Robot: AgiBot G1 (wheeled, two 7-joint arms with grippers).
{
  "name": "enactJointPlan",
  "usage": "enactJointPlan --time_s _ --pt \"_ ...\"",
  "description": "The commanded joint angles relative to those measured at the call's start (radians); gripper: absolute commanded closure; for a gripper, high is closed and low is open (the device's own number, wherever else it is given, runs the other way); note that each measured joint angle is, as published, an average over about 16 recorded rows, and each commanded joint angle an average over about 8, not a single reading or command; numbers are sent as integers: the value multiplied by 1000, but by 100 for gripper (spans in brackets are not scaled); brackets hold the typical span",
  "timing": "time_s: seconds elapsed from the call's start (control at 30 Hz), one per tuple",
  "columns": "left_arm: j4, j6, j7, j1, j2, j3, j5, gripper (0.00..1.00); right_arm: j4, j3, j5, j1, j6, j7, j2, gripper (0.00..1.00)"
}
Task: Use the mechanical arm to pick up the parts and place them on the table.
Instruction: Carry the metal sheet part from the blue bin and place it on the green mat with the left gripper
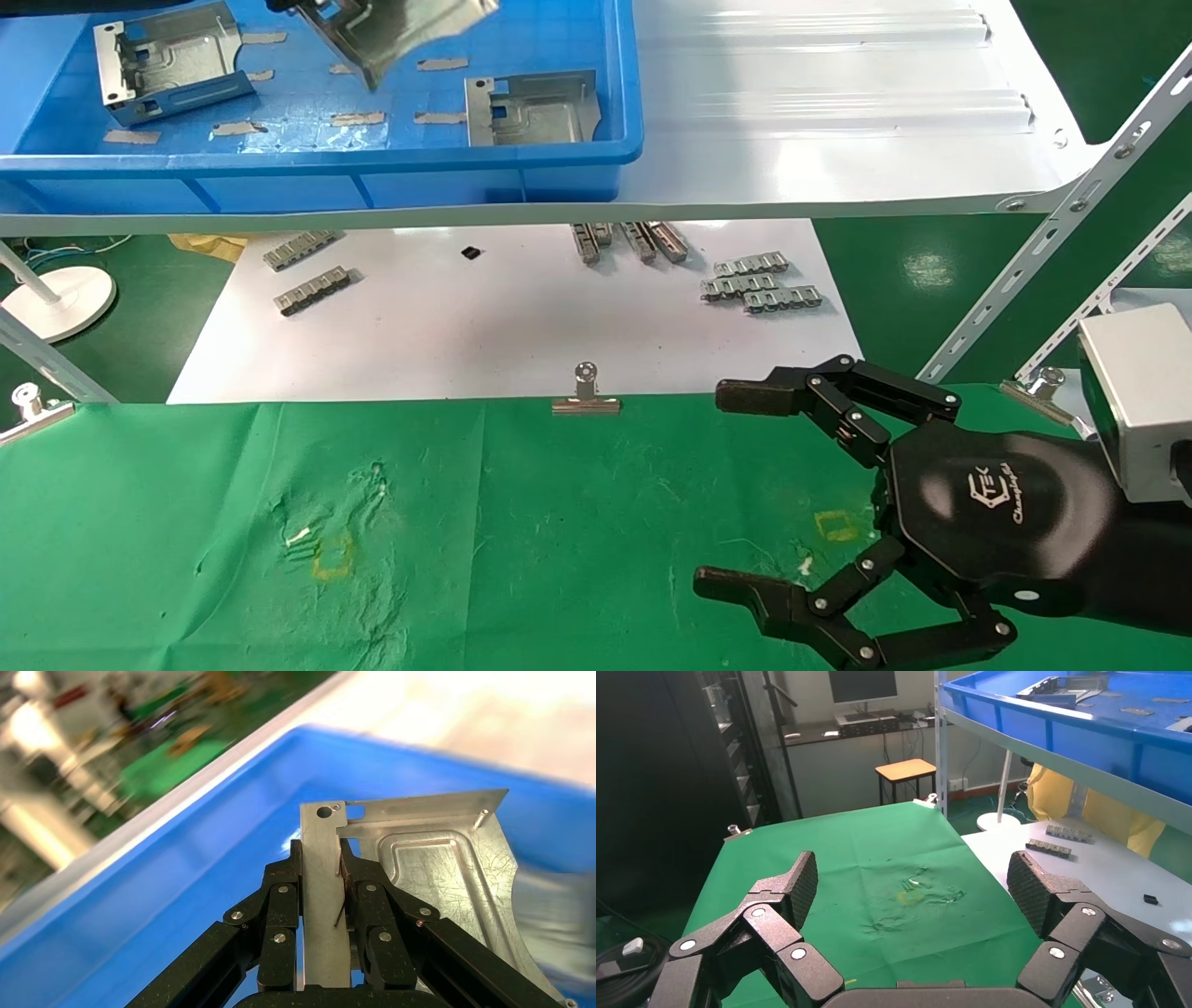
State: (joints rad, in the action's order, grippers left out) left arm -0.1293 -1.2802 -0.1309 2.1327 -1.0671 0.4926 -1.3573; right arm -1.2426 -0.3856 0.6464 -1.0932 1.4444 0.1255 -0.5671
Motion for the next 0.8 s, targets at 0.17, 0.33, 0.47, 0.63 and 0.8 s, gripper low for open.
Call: enactJointPlan --time_s 0.17,0.33,0.47,0.63,0.8 --pt "-55 -242 -142 -28 46 -24 55 100 0 0 0 0 0 0 0 0" --pt "-145 -320 -262 -92 90 -19 111 100 0 0 0 0 0 0 0 0" --pt "-288 -326 -328 -176 152 14 184 100 0 0 0 0 0 0 0 0" --pt "-450 -320 -407 -295 249 67 299 100 0 0 0 0 0 0 0 0" --pt "-454 -298 -490 -367 292 123 329 100 0 0 0 0 0 0 0 0"
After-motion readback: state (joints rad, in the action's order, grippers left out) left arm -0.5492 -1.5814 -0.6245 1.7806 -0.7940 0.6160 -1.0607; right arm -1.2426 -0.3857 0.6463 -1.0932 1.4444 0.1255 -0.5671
